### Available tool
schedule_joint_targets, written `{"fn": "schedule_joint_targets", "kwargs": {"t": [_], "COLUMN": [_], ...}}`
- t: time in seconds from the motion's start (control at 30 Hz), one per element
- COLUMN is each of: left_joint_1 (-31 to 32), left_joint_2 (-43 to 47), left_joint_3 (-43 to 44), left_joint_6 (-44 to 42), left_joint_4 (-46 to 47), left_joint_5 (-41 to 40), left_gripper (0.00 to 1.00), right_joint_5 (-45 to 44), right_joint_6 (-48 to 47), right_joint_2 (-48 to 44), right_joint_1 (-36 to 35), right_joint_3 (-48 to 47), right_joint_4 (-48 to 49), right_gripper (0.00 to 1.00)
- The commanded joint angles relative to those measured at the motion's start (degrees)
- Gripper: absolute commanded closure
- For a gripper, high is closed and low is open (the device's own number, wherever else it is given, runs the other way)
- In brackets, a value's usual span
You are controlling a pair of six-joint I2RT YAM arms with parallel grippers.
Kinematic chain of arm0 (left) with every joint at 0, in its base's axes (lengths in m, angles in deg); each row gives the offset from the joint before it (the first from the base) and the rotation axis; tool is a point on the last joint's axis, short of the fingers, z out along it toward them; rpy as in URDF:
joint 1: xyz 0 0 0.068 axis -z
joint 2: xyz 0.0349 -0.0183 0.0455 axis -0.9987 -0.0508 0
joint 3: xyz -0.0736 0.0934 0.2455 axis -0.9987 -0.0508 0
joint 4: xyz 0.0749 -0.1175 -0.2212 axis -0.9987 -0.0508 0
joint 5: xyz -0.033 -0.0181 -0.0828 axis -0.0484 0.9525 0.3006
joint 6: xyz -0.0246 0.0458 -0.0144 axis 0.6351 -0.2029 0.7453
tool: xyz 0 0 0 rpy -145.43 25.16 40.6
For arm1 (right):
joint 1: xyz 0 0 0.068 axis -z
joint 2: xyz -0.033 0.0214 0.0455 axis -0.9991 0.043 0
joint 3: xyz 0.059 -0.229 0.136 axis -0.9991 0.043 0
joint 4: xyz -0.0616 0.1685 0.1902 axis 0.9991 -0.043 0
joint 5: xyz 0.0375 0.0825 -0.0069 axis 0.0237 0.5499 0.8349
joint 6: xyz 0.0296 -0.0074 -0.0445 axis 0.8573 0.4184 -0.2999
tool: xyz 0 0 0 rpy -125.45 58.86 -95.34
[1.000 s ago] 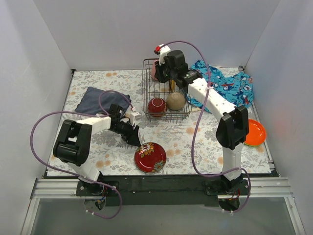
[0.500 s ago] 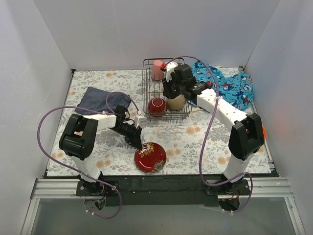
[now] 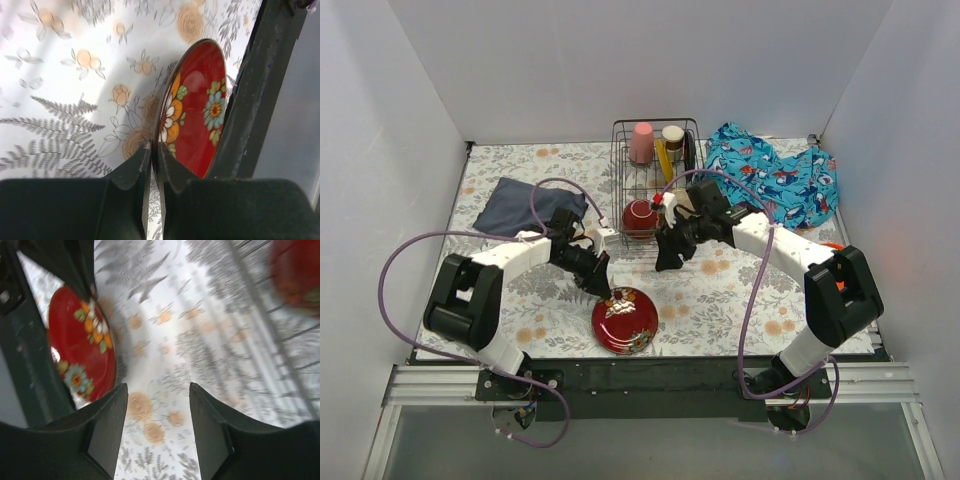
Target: Load the mixed dishes into the dish rack
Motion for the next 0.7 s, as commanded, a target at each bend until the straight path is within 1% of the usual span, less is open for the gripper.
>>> {"fn": "schedule_joint_targets", "kwargs": {"t": [0.0,0.07,0.1,0.17,0.33,0.5,0.53,0.57,0.6,0.67], "left_joint_1": [0.1,0.1,0.1,0.1,0.1,0.1,0.1,0.1,0.1,0.1], "left_joint_2": [8.0,9.0,9.3,9.3,9.1,9.3,9.3,9.3,9.3,9.3], "left_joint_3": [3.2,4.4,4.8,5.9,8.9,11.3,11.6,11.5,11.3,10.5], "left_joint_6": [-0.5,0.2,1.1,2.1,3.2,5.0,5.3,5.6,6.1,6.6], "left_joint_4": [1.4,1.4,1.4,1.3,1.2,1.6,2.0,2.1,2.5,3.7], "left_joint_5": [-0.3,0.5,0.8,2.3,3.8,5.7,5.7,5.7,5.6,4.6], "left_gripper": [1.00,1.00,1.00,1.00,1.00,1.00,1.00,1.00,1.00,1.00], "right_joint_5": [13.4,15.3,16.7,17.0,19.0,18.2,18.2,18.4,18.7,18.9], "right_joint_6": [-3.7,-3.8,-3.8,-2.9,-2.6,-1.3,-1.1,-1.1,-0.4,0.2], "right_joint_2": [-1.2,-0.8,-0.5,0.1,2.1,5.3,5.8,6.5,6.8,7.4], "right_joint_1": [-0.1,-0.1,-0.1,-0.3,-1.5,-3.2,-3.2,-3.3,-3.3,-3.3], "right_joint_3": [2.8,2.8,2.7,2.3,0.1,-2.2,-2.4,-2.8,-3.3,-4.0], "right_joint_4": [-1.0,-1.6,-1.5,-1.0,-0.5,0.4,0.6,1.3,1.9,2.1], "right_gripper": [0.39,0.37,0.34,0.34,0.33,0.33,0.36,0.41,0.52,0.66]}}
